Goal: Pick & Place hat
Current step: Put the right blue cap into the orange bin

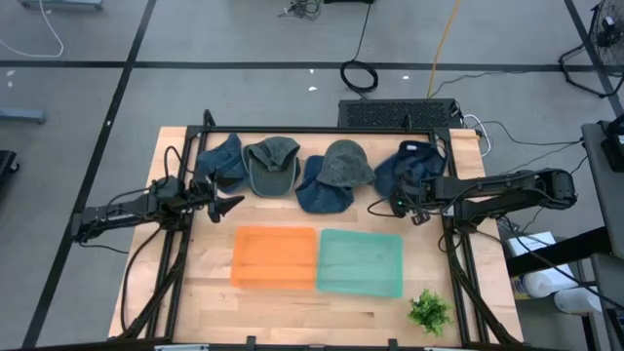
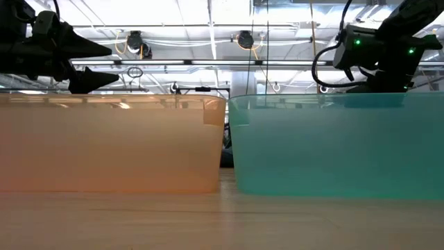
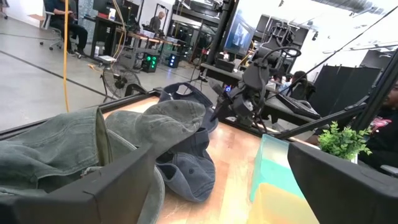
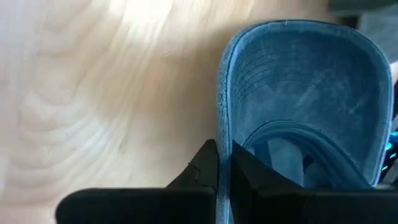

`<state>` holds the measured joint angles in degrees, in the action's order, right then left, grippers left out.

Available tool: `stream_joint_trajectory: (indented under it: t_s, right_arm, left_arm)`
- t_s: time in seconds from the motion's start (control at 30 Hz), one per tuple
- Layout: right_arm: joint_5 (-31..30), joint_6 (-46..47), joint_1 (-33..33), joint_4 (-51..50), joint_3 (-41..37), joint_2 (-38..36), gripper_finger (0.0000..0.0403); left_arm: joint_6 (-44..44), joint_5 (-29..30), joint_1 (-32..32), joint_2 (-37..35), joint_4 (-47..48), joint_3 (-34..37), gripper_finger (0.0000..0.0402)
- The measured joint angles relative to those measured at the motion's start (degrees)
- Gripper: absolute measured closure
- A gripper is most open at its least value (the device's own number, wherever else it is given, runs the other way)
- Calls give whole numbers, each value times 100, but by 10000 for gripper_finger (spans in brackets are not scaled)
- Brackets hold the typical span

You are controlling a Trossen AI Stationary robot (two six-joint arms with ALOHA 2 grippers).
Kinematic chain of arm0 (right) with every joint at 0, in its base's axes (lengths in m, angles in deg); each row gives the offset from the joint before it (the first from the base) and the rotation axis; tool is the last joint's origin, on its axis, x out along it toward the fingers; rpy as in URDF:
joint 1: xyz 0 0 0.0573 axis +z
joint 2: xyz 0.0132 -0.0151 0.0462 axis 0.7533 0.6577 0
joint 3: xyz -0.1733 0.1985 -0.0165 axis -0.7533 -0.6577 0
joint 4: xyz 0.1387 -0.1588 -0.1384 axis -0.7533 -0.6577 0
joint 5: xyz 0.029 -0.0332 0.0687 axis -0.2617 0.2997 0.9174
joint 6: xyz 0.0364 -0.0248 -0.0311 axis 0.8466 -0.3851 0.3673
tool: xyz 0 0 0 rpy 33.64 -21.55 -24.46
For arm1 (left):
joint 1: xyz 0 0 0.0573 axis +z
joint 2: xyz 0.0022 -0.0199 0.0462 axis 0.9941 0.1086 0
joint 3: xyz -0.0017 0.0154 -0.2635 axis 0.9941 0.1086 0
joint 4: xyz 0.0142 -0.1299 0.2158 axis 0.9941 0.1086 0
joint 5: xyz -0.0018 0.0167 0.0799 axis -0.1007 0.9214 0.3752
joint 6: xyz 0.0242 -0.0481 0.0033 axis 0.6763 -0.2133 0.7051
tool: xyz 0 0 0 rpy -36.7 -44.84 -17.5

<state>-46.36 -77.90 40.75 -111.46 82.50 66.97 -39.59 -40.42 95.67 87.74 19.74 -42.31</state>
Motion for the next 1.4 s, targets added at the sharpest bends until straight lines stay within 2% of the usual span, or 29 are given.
stream_joint_trajectory:
  t_s: [0.17, 0.47, 0.67, 0.77, 1.0, 1.4]
  right_arm:
    - [-175, 364, -4, -478, 0, 0, 401]
    - [-1693, 402, -21, -435, 0, 0, 402]
    - [-2722, 368, -183, -34, 1, 0, 402]
    - [-3006, 376, -205, 70, 140, 4, 402]
    - [-3370, 534, -203, 89, 1117, 171, 402]
    - [-3696, 252, -318, 0, 3425, 1003, 403]
  left_arm:
    - [0, 0, 2, 0, -2, 0, 22]
    - [0, 0, 0, 0, -2, 0, 32]
    - [0, 0, 2, 0, -2, 0, 22]
    - [0, 0, 0, 0, 0, 0, 18]
    - [0, 1, 0, 1, -1, 0, 22]
    - [0, 1, 1, 1, 0, 1, 28]
